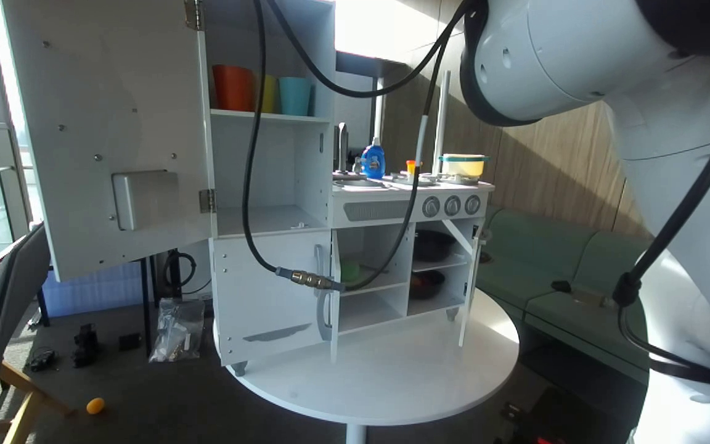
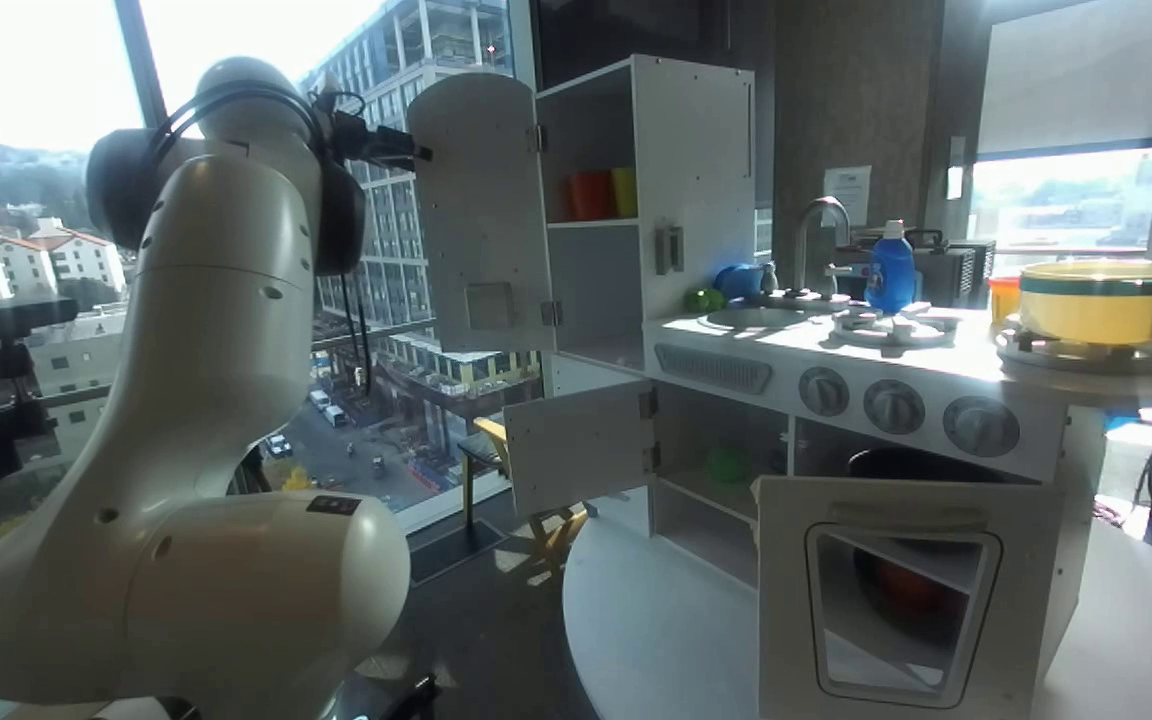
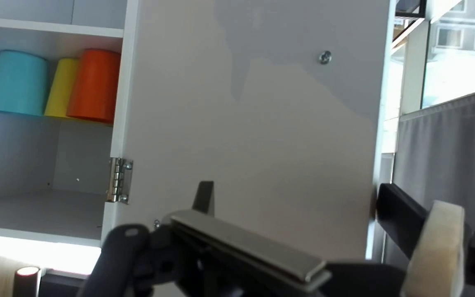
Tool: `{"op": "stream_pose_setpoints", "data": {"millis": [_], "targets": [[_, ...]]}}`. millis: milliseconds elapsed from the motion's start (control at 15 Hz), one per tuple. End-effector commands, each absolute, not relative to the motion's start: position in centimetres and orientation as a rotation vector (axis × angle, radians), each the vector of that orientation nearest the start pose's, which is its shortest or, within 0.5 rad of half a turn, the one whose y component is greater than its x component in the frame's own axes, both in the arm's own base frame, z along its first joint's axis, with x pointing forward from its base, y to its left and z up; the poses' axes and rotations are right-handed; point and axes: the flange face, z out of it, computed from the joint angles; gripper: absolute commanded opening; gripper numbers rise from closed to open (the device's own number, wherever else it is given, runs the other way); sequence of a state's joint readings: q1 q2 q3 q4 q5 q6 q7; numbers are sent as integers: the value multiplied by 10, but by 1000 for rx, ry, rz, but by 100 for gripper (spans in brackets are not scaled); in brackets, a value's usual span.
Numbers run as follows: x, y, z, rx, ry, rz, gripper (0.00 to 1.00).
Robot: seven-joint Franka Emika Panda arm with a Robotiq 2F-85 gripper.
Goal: Open the bottom doors the the cabinet widely and then close the top door of the cabinet
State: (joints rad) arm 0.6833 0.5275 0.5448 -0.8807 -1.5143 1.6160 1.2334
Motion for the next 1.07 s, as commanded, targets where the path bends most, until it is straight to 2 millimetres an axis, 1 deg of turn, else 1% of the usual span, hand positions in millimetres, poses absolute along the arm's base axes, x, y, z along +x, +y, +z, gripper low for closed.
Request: {"op": "stream_pose_setpoints", "data": {"millis": [0, 133, 267, 600, 733, 867, 1000], "targets": [[446, 523, 725, -2752, 295, -1949, 100], [444, 527, 718, -2776, 277, -1961, 100], [445, 527, 712, -2790, 271, -1975, 100], [458, 519, 700, -2814, 287, -2032, 100], [463, 517, 698, -2818, 289, -2046, 100], [461, 515, 696, -2843, 293, -2039, 100], [457, 509, 699, -2876, 301, -2044, 100]]}}
